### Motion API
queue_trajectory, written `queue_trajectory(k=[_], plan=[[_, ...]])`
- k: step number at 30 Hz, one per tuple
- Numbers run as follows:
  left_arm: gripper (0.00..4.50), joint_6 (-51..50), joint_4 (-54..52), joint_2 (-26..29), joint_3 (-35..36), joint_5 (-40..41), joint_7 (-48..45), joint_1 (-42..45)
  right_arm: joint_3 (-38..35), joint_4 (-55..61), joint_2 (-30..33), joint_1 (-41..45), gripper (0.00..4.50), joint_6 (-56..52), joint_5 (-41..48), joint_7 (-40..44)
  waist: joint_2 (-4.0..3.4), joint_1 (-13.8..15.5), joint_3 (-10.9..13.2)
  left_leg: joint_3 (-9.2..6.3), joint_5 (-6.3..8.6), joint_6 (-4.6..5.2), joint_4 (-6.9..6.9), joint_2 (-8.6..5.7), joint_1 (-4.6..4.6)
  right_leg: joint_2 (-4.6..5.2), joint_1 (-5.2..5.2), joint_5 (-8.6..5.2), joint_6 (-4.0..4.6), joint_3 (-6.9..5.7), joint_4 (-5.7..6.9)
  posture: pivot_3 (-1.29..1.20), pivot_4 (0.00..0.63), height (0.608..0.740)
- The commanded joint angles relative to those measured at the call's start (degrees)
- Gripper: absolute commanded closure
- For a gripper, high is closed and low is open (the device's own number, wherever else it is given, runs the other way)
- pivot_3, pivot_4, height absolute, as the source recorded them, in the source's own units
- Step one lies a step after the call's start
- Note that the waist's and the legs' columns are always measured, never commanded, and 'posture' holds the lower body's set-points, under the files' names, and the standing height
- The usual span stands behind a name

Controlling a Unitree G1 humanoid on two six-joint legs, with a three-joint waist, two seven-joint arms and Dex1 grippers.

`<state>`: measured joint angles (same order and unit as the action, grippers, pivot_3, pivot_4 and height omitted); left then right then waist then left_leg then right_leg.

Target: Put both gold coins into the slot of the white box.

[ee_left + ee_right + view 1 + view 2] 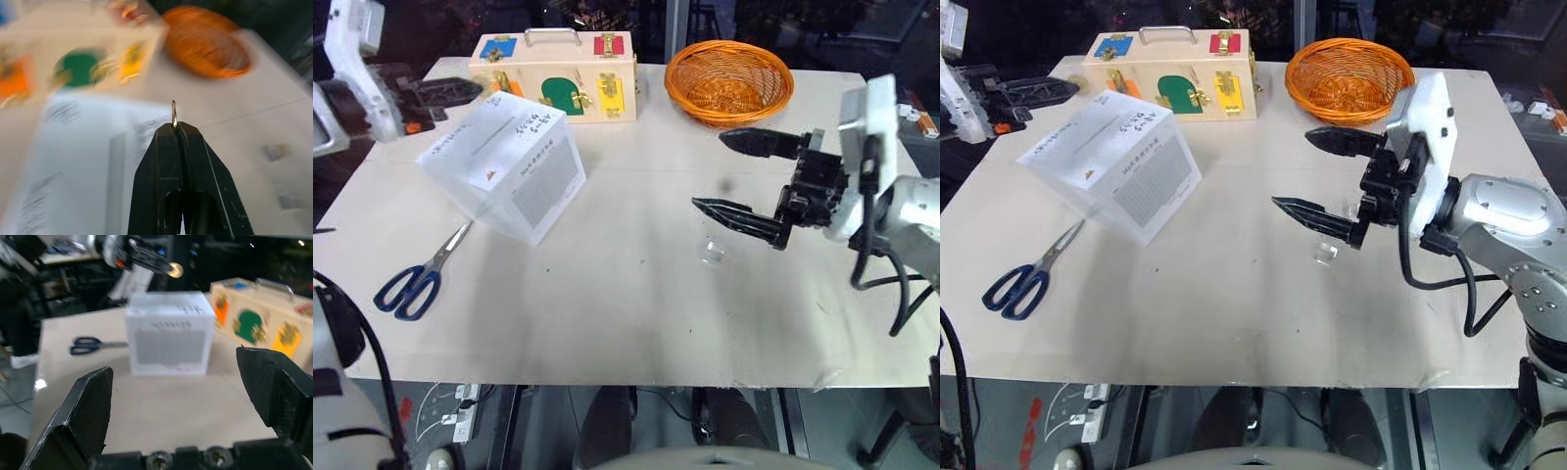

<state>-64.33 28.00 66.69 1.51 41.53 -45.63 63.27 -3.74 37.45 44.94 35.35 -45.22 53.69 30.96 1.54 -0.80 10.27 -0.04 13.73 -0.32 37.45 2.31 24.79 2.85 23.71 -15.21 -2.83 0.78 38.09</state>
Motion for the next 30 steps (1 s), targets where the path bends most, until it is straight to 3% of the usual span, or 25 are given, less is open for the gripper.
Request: queue_trajectory(k=[1, 12, 19, 22, 24, 28, 30], plan=[[4.5, 1.9, 3.98, 0.39, -4.12, -7.07, -5.67, 3.37, -0.85, 2.54, -1.09, -0.3, 0.08, 2.05, -1.36, -0.32, 0.01, -0.03, 0.0, -0.03, -0.05, -0.09, -0.01, 0.01, 0.04, -0.01, 0.01, 0.0, 0.0, -0.05, -0.04, 0.0, 0.15, 0.726], [4.5, 7.71, 8.15, -0.96, -9.04, -19.64, -14.1, 4.15, -1.5, 4.08, -1.77, -1.96, 0.08, 2.07, -1.76, -0.24, 0.02, -0.05, 0.01, -0.03, 0.05, 0.09, 0.03, 0.02, 0.0, 0.01, 0.0, 0.0, 0.0, -0.04, 0.06, 0.0, 0.15, 0.726], [4.5, 11.75, 3.46, -1.7, -6.22, -21.76, -15.91, 1.4, -1.43, 4.15, -1.97, -2.37, 0.08, 2.19, -1.61, 0.0, 0.02, -0.05, 0.01, -0.03, 0.05, 0.1, 0.11, 0.02, -0.03, 0.01, 0.01, 0.0, 0.0, -0.01, 0.21, 0.0, 0.15, 0.726], [3.69, 10.71, 0.24, -1.6, -2.19, -20.52, -14.09, 1.31, -2.1, 4.15, -2.17, -2.84, 0.0, 2.33, -0.91, 0.22, 0.02, -0.06, 0.01, -0.03, 0.06, 0.1, 0.21, 0.02, 0.0, 0.01, 0.01, 0.0, 0.0, -0.01, 0.26, 0.0, 0.15, 0.726], [2.85, 11.2, -1.32, -2.0, 0.72, -19.54, -13.3, 1.79, -2.69, 4.17, -2.37, -3.07, 0.0, 2.45, -0.15, 0.21, 0.02, -0.02, 0.01, -0.07, 0.06, 0.1, 0.3, 0.02, 0.04, 0.01, 0.01, 0.0, 0.0, -0.04, 0.29, 0.0, 0.15, 0.726], [2.85, 4.29, -10.36, -2.29, 4.94, -12.94, -17.02, 1.29, -4.86, 3.99, -2.79, -4.18, 0.0, 2.59, 2.34, 0.2, 0.02, 0.04, 0.01, -0.05, 0.06, 0.11, 0.47, 0.02, 0.06, 0.02, 0.0, 0.0, 0.0, -0.03, 0.42, 0.0, 0.15, 0.726], [2.85, 1.14, -17.9, -6.28, 10.37, -6.9, -15.33, -0.37, -5.95, 3.18, -1.76, -5.76, 0.0, 1.64, 1.92, -0.45, 0.02, 0.33, 0.01, -0.09, 0.07, 0.11, 0.59, 0.02, 0.07, 0.02, -0.03, 0.0, 0.0, -0.06, 0.48, 0.0, 0.15, 0.726]])
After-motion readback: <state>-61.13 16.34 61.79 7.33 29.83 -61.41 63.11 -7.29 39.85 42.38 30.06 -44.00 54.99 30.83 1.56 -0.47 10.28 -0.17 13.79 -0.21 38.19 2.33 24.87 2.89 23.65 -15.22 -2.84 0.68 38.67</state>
